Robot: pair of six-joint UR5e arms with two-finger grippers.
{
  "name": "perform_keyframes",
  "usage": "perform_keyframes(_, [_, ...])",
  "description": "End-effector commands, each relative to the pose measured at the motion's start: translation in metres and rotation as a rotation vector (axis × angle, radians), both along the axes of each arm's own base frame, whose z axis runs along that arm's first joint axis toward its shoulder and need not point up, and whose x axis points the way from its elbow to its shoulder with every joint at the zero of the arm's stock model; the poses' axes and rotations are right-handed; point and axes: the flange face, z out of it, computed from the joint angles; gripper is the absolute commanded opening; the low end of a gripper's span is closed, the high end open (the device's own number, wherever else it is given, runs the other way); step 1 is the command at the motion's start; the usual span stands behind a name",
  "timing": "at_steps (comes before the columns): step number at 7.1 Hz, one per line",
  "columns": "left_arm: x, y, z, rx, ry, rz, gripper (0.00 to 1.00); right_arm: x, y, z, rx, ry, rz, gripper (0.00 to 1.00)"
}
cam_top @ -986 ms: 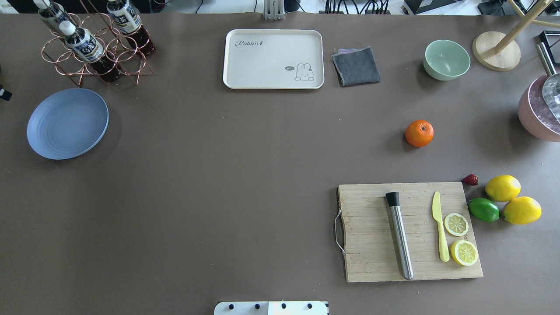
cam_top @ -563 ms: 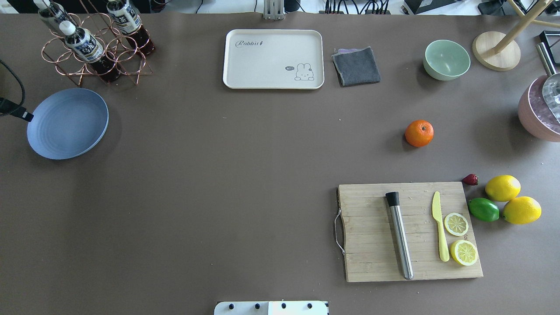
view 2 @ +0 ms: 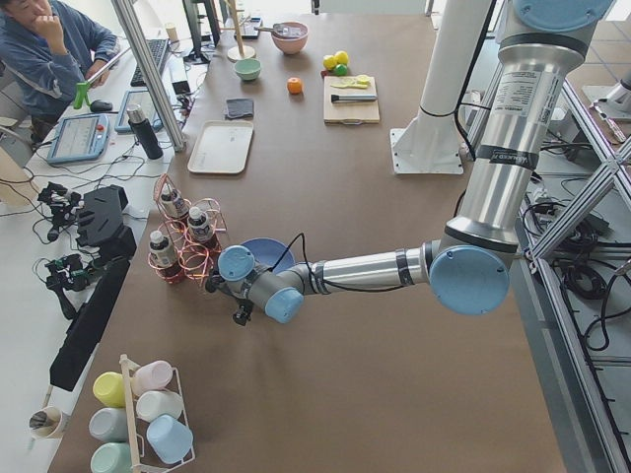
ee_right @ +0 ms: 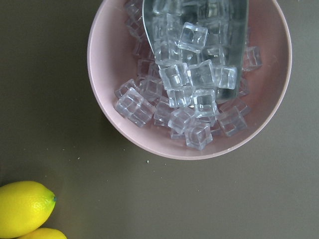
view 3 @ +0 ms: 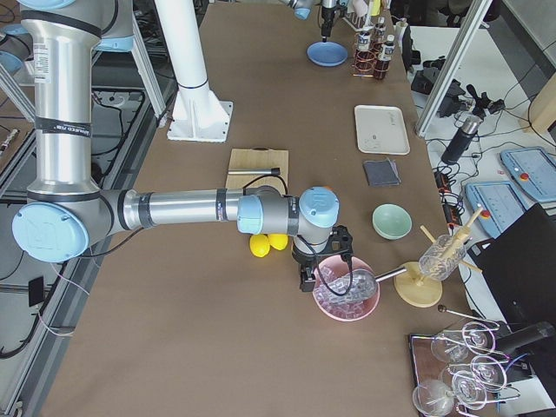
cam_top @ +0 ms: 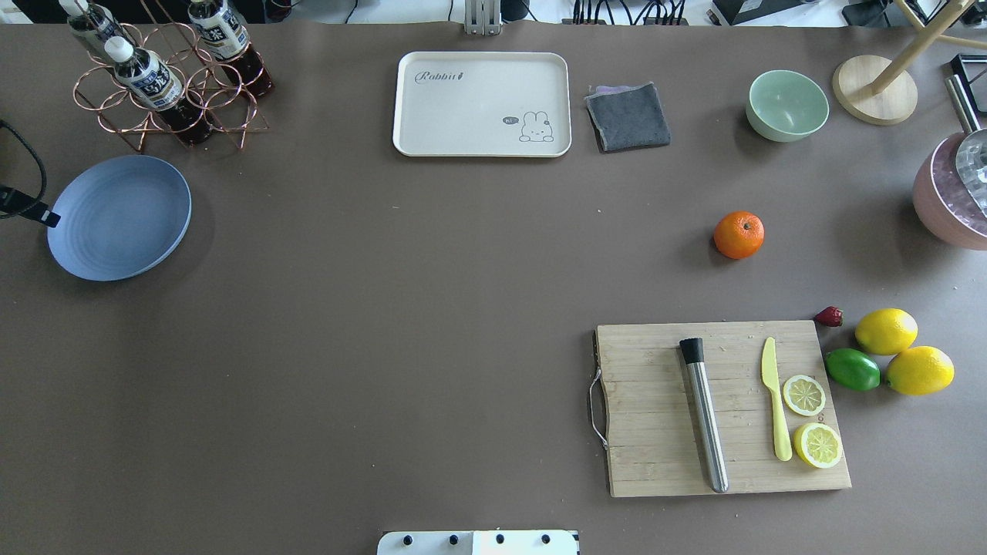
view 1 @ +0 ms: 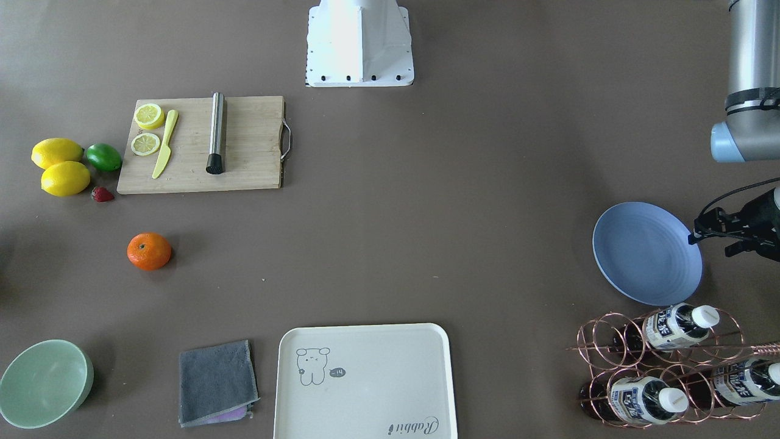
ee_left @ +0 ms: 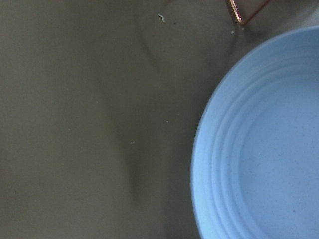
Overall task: Pick orange to plate
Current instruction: 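Reach the left gripper to the blue plate rim and grasp it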
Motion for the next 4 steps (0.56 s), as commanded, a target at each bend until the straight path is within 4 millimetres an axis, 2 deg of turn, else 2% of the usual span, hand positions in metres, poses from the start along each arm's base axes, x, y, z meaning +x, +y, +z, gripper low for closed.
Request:
perform_keyframes(1, [0.006,-0.001,-0.003,-0.016,0.008,-0.009,0.76,-0.005,-0.001,-0.001,0.001,0.002,-0.011,1.0])
perform_keyframes(4, [0.017,0.001,-0.006,-0.016,0.015,0.0,0.54,-0.008,-0.001,0.0,-0.001,0.002,-0.017,1.0])
